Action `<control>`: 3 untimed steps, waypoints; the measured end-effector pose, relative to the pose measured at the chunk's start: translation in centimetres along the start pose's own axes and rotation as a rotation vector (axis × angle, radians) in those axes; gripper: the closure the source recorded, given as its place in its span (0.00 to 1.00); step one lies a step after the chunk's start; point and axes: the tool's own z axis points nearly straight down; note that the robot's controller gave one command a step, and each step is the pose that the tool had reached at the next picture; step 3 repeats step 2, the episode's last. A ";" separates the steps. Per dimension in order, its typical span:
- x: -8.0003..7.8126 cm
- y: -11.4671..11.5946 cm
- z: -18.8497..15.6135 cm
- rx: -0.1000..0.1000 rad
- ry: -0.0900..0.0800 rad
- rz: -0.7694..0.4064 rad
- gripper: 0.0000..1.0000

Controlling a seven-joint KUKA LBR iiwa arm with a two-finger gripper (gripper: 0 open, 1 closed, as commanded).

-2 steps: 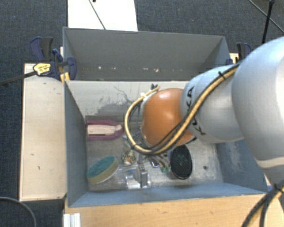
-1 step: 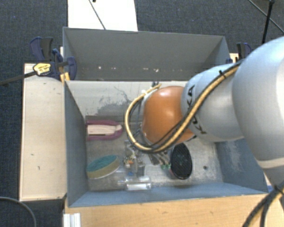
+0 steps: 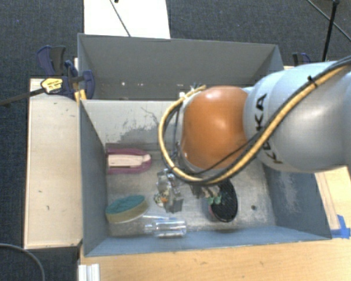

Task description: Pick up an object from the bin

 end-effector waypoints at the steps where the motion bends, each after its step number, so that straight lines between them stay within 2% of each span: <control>1: -5.3 2.0 10.5 0.001 0.005 0.089 1.00; 2: -5.5 3.1 -9.6 -0.001 -0.003 0.138 1.00; 3: -5.5 3.1 -9.6 -0.001 -0.003 0.138 1.00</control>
Offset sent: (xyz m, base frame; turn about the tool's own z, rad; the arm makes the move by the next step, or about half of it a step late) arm 0.0446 0.0329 -0.1066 0.0893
